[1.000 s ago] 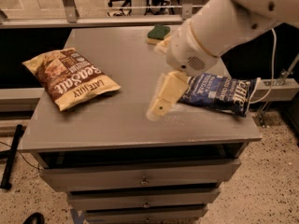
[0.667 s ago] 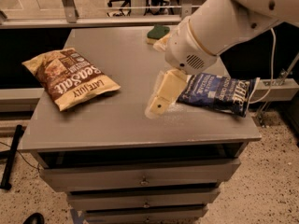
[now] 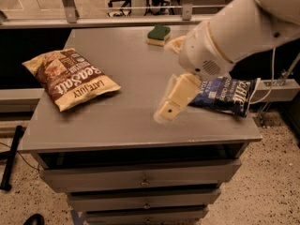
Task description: Pick brown chip bag
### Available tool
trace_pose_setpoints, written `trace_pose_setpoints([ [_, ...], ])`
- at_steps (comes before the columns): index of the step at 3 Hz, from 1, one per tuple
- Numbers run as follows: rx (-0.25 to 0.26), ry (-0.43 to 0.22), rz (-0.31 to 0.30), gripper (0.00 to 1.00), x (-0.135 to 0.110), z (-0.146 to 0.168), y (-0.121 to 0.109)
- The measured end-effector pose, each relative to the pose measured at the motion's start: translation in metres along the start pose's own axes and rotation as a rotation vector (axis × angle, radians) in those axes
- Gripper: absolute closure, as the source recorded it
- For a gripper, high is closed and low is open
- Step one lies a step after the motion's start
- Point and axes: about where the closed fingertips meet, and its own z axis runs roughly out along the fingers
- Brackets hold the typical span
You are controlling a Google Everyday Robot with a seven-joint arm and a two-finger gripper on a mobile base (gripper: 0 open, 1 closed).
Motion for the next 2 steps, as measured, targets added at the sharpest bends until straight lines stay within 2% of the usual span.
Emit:
trace_pose_setpoints([
  [1,0.016,-0.132,-0.022,0.00,-0.023,0.010,-0.002],
  [2,0.020,-0.250,-0.071,0.00,-0.066,0.042,-0.020],
])
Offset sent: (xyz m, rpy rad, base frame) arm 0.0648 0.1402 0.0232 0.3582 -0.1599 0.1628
